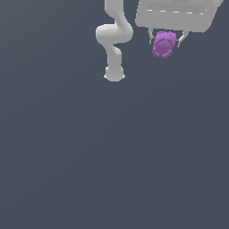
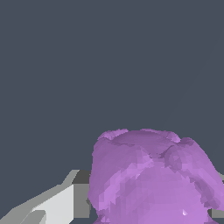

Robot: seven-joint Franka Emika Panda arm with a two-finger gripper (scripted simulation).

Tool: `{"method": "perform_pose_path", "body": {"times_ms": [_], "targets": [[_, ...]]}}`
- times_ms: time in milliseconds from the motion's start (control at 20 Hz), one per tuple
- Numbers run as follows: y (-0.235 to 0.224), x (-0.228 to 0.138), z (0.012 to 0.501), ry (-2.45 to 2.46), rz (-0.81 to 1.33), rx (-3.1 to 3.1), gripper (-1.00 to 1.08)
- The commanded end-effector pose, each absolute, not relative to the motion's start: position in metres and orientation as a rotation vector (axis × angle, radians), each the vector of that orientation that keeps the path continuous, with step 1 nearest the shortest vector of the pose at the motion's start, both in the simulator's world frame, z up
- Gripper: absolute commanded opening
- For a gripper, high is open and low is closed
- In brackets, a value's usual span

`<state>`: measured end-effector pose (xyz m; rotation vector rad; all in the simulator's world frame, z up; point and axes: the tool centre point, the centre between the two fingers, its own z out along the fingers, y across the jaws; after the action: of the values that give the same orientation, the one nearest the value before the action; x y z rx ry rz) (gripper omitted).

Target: Pick up the object and move it to a goal position.

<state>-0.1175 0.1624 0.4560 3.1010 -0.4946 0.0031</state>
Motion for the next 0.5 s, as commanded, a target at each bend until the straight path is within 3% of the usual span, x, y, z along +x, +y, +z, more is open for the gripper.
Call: {"method": "perform_pose_path", "body": {"times_ms": [0,450], "targets": [[0.172,-0.123,0.473,-0.496,0.001,3.101,-1.00],[0.191,-0.130,0.504,-0.496,0.000,3.102,-1.00]]}}
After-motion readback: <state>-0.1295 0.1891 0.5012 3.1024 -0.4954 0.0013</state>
